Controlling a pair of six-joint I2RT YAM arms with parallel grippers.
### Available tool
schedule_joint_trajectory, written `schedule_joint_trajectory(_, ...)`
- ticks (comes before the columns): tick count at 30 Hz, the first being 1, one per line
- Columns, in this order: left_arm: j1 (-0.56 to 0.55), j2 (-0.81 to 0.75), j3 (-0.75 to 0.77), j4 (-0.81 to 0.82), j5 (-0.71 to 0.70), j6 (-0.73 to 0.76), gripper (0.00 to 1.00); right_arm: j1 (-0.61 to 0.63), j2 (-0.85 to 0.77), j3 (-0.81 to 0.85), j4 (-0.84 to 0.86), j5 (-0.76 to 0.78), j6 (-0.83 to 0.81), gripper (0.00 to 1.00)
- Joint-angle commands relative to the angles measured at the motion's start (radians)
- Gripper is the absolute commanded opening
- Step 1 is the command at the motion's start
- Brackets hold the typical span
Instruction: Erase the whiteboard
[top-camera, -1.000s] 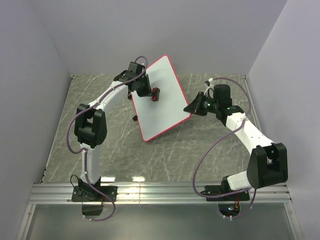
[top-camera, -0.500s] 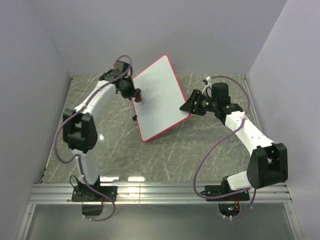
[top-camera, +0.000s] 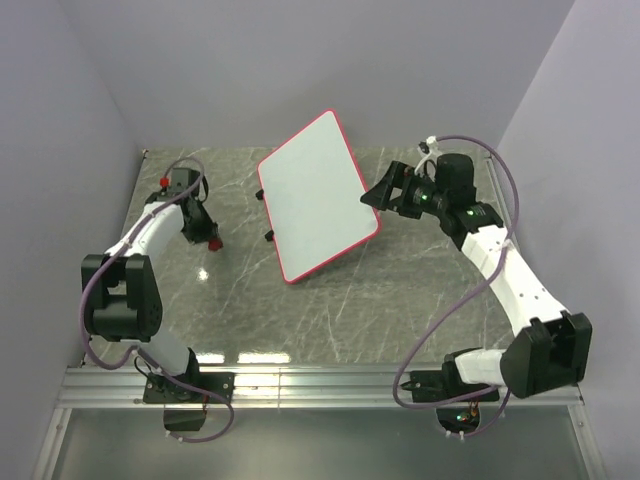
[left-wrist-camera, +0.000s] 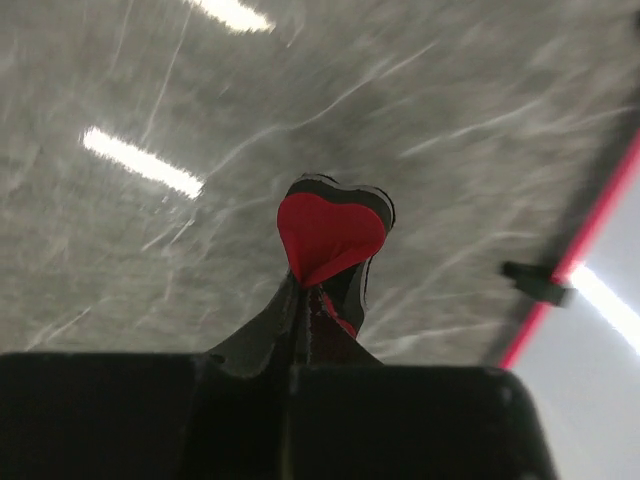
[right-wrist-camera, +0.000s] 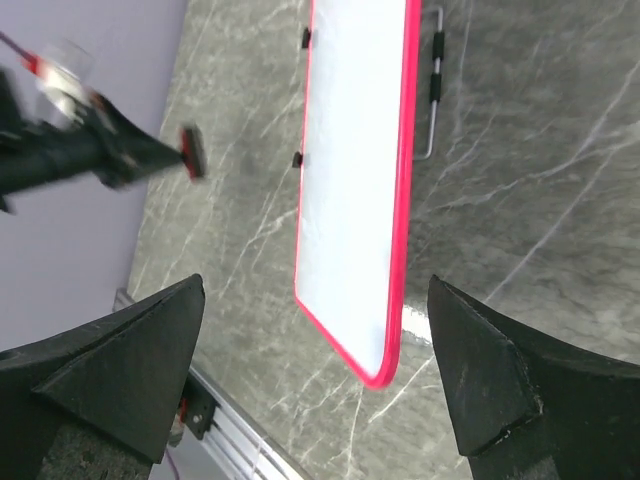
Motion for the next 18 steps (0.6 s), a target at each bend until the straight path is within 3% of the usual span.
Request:
schedule_joint_trajectory(1,-0.001,-0.059,-0.098,0.070,-0.046,0.002,0.06,0.002,-0.094,0.000,-0.019,0.063,-0.028,0.99)
schedule_joint_trajectory(4,0.001,-0.079,-0.170,0.104,-0.054,-0.012,0.26,-0.001,-0.143,-0.069,-0.029,0.073,-0.035,0.99)
schedule_joint_trajectory(5,0.001,-0.083,-0.185,0.104,-0.064,-0.017,0.42,-0.001,-0.157,-0.089,-0.023,0.073,-0.028,0.99)
schedule_joint_trajectory(11,-0.004,-0.151,-0.179,0.070,-0.089,-0.032,0.95,0.002,-0.270,-0.207,-0.018,0.056,0.001,0.99)
schedule_joint_trajectory(13,-0.005,-0.185,-0.172,0.050,-0.100,-0.040,0.99,0.003,-0.312,-0.231,-0.026,0.057,0.007,0.99)
schedule_joint_trajectory(18,-0.027,-0.244,-0.143,-0.027,-0.121,-0.080,0.99,0.003,-0.402,-0.245,-0.090,0.074,0.044,0.99)
